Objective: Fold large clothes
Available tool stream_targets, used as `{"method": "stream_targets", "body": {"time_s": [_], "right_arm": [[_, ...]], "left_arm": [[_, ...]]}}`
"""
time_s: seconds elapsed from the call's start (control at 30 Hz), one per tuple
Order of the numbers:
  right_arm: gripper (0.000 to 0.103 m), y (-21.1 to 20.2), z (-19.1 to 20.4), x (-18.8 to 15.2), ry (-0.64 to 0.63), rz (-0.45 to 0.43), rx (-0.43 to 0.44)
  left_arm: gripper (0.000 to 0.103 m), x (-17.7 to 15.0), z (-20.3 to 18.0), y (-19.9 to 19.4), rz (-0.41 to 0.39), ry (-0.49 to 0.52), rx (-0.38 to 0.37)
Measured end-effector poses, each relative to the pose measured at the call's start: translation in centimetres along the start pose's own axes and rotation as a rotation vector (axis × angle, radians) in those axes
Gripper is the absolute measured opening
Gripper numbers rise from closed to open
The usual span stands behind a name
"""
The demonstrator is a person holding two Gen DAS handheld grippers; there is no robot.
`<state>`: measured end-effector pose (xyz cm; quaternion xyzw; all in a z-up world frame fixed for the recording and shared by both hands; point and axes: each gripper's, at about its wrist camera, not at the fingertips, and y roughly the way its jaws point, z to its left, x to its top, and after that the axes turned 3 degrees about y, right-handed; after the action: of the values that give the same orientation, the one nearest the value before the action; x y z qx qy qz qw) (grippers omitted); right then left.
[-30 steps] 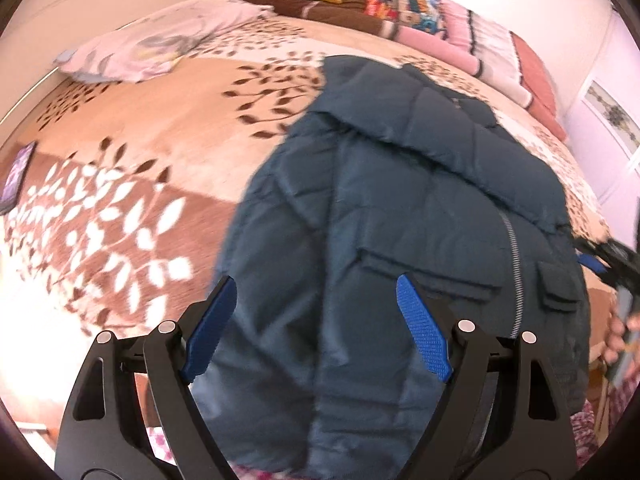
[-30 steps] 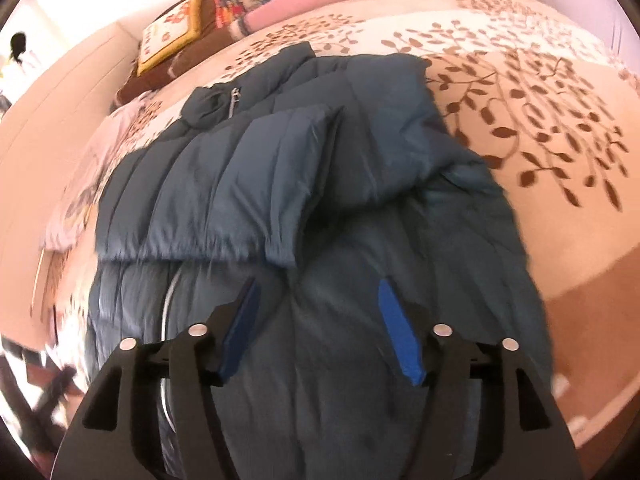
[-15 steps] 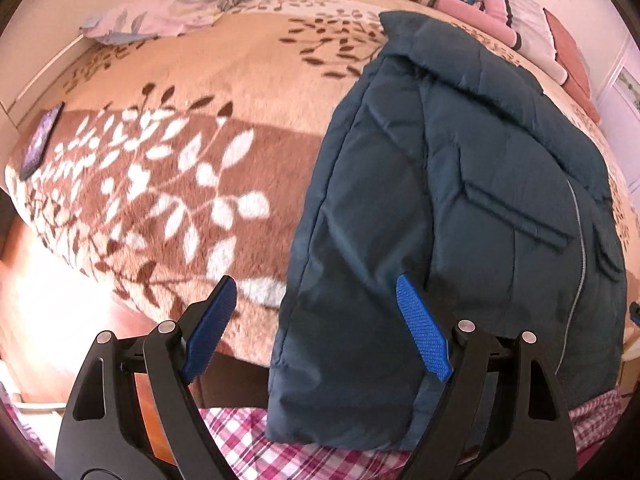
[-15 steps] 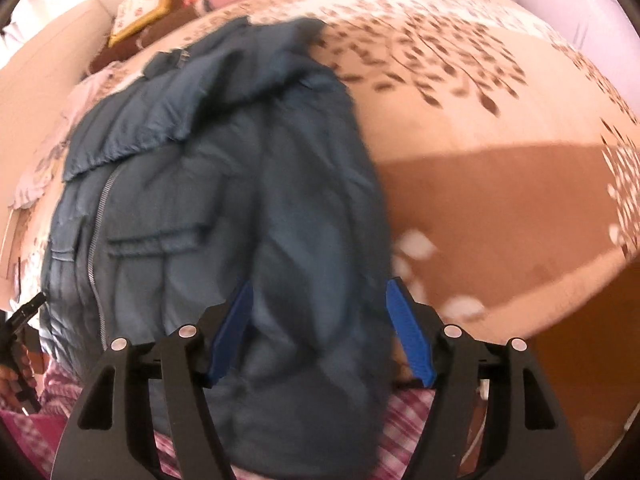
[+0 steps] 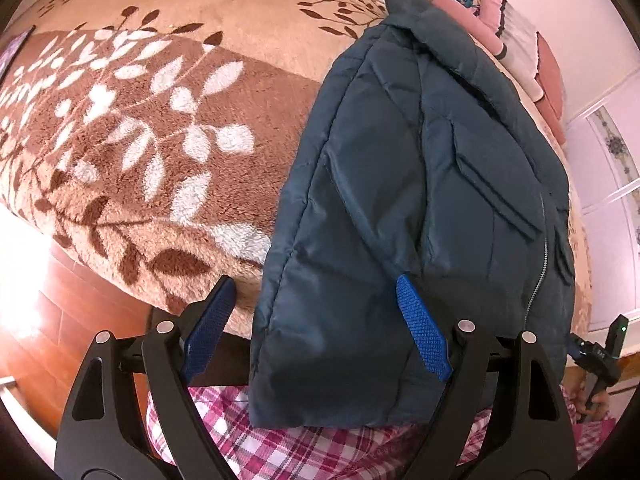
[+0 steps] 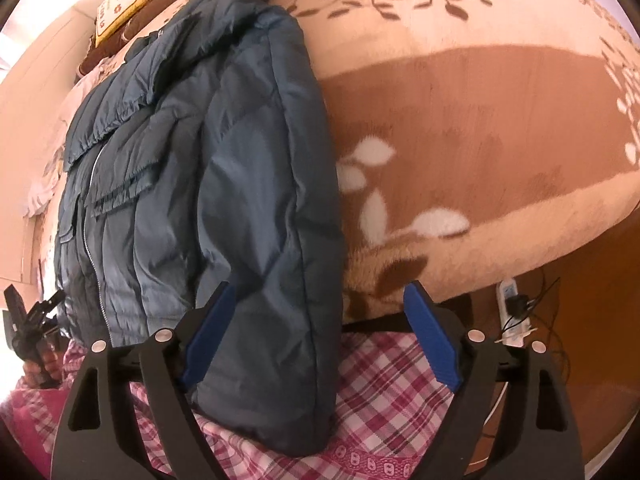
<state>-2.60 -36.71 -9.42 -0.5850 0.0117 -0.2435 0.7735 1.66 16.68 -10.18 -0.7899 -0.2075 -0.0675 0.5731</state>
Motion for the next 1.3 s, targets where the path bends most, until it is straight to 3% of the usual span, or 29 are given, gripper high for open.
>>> {"method": "stream_targets", "body": {"time_s": [0.07, 0.13, 0.2, 0.3, 0.5, 0.67, 0.73, 0.77, 0.8, 0.83, 0.97, 1.03, 1.1, 1.17, 1.3], "right_arm": [[0.084, 0.4, -0.2, -0.3, 0.005, 0.014, 0.006], [0.084, 0.6, -0.3, -0.3, 0.004, 0.021, 0.005], [0.084, 0.8, -0.5, -0.4, 0.006, 0.027, 0.009], [0.084, 0.9, -0.9, -0.6, 0.015, 0.033, 0.022], [0.087, 1.5, -0.8, -0.9, -0.018, 0.054, 0.022], [0.087, 2.4, -0.6, -1.4, -0.004, 0.064, 0.08], [0.087, 2.6, -0.2, -1.7, -0.025, 0.084, 0.133], [0.086, 2.7, 0.1, -2.0, -0.04, 0.101, 0.17], [0.084, 2.8, 0.3, -2.2, -0.05, 0.111, 0.189], [0.077, 3.0, 0.7, -2.6, -0.07, 0.13, 0.213], [0.047, 4.3, 0.9, -3.0, -0.058, 0.17, 0.251], [0.036, 4.1, 0.8, -2.8, -0.049, 0.17, 0.288], [0.026, 3.6, 0.9, -2.9, -0.05, 0.162, 0.318], [0.019, 3.0, 0.9, -2.8, -0.041, 0.145, 0.341], [0.015, 0.8, 0.5, -2.9, -0.01, 0.079, 0.427]], "left_arm": [[0.077, 0.0, -0.2, 0.0, 0.018, 0.014, -0.006], [0.067, 0.1, -0.1, -0.2, 0.027, 0.02, -0.019], [0.038, 0.0, -0.1, -0.3, 0.04, 0.031, -0.066], [0.016, 0.1, -0.1, -0.6, 0.038, 0.012, -0.13], [0.011, 0.3, -2.1, -2.2, 0.002, 0.091, -0.103], [0.012, 0.3, -1.6, -1.6, 0.016, 0.058, -0.092], [0.017, 0.2, -1.3, -1.3, 0.019, 0.05, -0.08], [0.026, 0.2, -1.1, -1.0, 0.03, 0.037, -0.06], [0.038, 0.2, -0.9, -0.6, 0.047, 0.024, -0.055], [0.042, 0.1, -0.6, -0.3, 0.065, 0.012, -0.057], [0.042, 0.0, -0.5, 0.0, 0.067, 0.013, -0.064], [0.036, 0.0, -0.7, 0.0, 0.075, 0.033, -0.066], [0.015, 0.1, -0.9, -0.3, 0.068, 0.049, -0.109], [0.011, 0.1, -1.0, -0.9, 0.042, 0.044, -0.141], [0.009, 0.1, -1.2, -2.7, -0.012, 0.045, -0.179]]}}
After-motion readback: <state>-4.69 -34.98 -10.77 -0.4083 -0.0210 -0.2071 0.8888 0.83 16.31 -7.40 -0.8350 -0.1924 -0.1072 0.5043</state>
